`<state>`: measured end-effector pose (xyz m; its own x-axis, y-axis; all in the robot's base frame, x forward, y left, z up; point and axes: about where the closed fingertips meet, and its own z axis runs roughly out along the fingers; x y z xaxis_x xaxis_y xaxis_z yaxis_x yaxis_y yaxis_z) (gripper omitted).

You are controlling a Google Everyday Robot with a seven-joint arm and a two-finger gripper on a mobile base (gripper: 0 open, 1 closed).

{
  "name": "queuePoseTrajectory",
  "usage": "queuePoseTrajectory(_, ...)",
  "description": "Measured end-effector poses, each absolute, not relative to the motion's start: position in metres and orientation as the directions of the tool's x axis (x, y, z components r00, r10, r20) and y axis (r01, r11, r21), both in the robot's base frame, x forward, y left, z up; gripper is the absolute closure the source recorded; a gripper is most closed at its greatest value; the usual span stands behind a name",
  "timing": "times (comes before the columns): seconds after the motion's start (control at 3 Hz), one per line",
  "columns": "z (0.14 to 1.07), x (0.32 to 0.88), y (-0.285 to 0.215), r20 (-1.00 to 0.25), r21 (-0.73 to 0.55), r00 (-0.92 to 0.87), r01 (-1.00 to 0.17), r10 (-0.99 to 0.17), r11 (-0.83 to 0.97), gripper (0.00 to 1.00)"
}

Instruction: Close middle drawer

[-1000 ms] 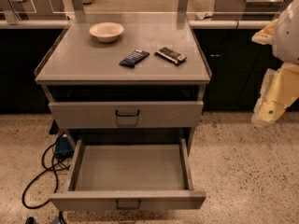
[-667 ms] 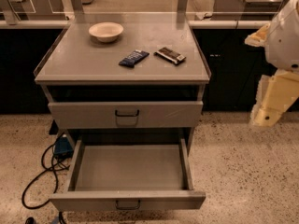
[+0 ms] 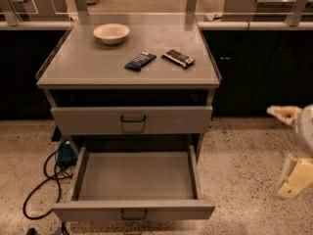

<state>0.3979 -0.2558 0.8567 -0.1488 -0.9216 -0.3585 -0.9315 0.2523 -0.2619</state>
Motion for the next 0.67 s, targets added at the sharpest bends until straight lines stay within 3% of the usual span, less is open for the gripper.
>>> queuePoseTrajectory(0.33, 0.754, 0.372, -0.277, -0.538, -0.12, -0.211, -0.939, -0.816, 0.322, 0.0)
queuePoseTrajectory(0.67, 0.696, 0.352, -0.273, -0.683, -0.019, -0.163, -0.971, -0.712, 0.24, 0.0)
